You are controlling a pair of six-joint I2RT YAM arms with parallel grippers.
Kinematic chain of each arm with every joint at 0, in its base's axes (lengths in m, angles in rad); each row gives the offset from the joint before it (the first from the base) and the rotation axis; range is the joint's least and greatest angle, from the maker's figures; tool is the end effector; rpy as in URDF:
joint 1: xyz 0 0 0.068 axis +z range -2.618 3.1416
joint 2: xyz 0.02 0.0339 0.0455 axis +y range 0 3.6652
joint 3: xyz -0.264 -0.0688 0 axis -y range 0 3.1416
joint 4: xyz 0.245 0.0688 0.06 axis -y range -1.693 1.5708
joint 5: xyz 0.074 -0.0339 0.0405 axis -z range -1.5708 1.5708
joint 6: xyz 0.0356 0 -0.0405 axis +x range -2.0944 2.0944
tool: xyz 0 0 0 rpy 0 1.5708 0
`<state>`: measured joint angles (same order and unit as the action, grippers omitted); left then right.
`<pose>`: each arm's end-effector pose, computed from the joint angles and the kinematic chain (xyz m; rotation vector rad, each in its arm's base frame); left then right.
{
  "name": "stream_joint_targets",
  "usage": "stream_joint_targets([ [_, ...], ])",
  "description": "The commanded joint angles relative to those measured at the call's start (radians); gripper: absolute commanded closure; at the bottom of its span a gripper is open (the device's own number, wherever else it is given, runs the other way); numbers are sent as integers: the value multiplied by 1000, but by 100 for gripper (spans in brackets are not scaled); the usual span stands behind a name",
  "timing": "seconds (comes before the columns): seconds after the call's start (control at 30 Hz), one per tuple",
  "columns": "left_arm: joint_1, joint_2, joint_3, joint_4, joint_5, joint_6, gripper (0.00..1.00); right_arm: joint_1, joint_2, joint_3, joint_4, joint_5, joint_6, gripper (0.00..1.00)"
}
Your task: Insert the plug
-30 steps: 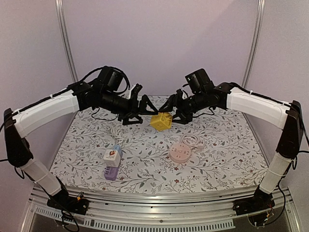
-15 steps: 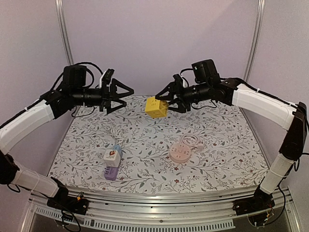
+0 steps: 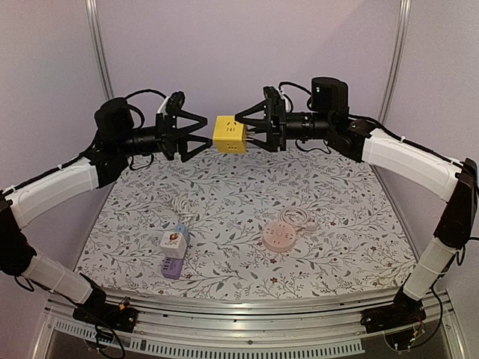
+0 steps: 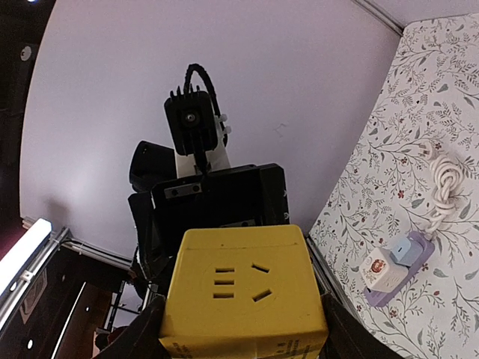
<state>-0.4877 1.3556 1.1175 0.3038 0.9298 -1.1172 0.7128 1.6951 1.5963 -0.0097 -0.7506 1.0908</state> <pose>0.2613 -0.1709 0.3782 0.3352 1.8740 -1.8736 0.2882 0.2812 0.4002 -0.3131 2.0621 1.8642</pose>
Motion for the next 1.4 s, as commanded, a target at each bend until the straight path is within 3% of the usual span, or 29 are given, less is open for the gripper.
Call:
stream_joint_targets([
  [0.0,9,51,32,161,98,-75,7,-2,-22,32,109,-56,55,100],
  [0.5,-51,170,115,211,144,-136,17,-1,-5,45,116,-99,71,100],
  [0.77,-78,201,119,266,171,-174,34,1,17,65,114,-112,79,100],
  [1.03,-94,223,126,301,175,-202,39,12,30,66,111,-115,74,100],
  [1.17,-103,233,128,308,173,-210,74,15,30,67,105,-116,60,100],
  [1.27,-104,234,124,307,164,-210,99,14,25,67,67,-108,39,86],
  [1.37,-106,232,119,304,157,-209,100,14,5,76,-90,-43,-37,48],
])
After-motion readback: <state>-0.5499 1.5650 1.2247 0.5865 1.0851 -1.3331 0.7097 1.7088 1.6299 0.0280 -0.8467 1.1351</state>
